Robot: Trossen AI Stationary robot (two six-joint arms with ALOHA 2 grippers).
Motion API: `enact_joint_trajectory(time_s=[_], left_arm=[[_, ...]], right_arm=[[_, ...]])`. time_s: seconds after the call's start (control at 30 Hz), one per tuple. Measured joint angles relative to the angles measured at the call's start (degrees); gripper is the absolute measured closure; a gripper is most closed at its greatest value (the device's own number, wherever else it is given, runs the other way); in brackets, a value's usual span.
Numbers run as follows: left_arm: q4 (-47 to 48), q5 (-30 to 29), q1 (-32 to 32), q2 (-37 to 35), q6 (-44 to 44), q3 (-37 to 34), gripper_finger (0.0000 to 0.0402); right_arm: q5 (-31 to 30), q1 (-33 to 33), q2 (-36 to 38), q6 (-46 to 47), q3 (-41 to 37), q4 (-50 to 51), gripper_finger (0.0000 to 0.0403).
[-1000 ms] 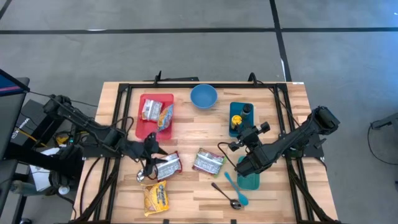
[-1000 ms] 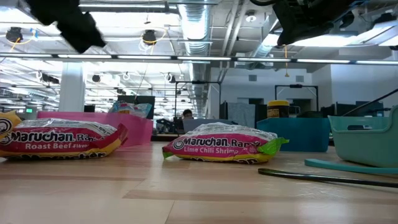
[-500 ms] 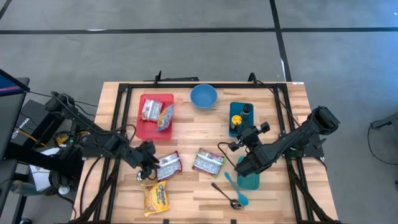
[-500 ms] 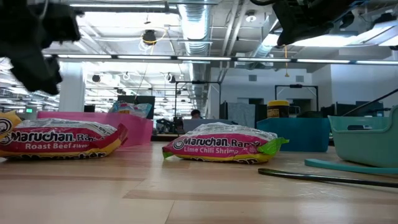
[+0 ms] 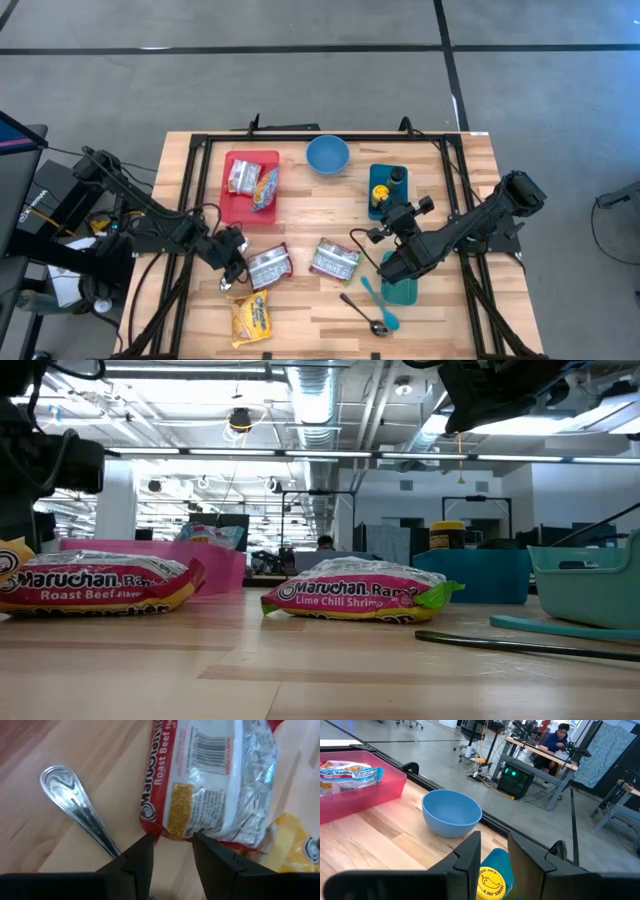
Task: Pick & Place Food Item
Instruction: Put the red noodle pack into the red bin
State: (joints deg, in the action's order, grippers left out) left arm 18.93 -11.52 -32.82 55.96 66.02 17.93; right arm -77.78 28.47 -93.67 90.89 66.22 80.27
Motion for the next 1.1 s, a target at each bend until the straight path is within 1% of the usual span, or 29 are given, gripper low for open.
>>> enact_joint_trajectory(time_s=[0.9,1.1], left_arm=[[0.05,-1.19,-0.13,0.06,0.31,-0.15,0.027],[-1.56,-1.43,-0.44,2.8,0.1,-0.13,0.027]], right_arm=[[0.0,0.0,0.0,0.0,0.0,-0.44,0.0311],[0.0,0.0,0.0,0.0,0.0,-0.47,0.0311]])
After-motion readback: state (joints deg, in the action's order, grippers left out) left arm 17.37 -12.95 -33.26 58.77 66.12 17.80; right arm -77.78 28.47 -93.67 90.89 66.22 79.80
